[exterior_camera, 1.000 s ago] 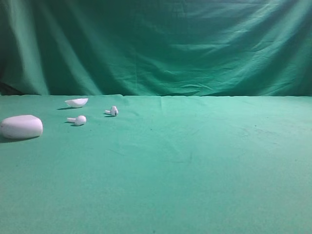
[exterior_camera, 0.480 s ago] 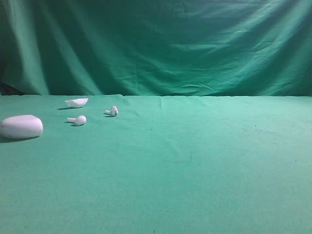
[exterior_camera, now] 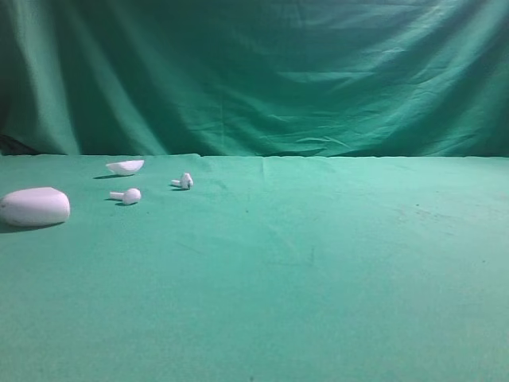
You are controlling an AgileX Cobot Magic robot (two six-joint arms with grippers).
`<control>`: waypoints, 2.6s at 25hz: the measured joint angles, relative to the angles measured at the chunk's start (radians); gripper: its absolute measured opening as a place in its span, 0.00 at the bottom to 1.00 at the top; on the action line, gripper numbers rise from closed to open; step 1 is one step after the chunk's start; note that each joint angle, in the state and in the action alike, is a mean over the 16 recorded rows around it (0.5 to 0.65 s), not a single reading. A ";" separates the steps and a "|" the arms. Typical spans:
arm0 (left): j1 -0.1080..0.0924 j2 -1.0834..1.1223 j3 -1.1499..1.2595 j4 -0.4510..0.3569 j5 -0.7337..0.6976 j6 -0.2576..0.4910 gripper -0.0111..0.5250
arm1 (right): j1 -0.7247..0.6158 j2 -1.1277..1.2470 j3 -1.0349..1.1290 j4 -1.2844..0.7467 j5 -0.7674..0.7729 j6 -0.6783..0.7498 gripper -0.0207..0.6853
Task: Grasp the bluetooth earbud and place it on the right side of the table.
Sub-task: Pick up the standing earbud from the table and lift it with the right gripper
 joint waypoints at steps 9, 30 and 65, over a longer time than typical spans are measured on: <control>0.000 0.000 0.000 0.000 0.000 0.000 0.02 | 0.000 0.221 -0.193 0.078 0.125 0.004 0.10; 0.000 0.000 0.000 0.000 0.000 0.000 0.02 | 0.302 1.238 -0.909 0.001 0.698 -0.180 0.10; 0.000 0.000 0.000 0.000 0.000 0.000 0.02 | 0.625 2.421 -2.161 -0.181 0.979 0.096 0.56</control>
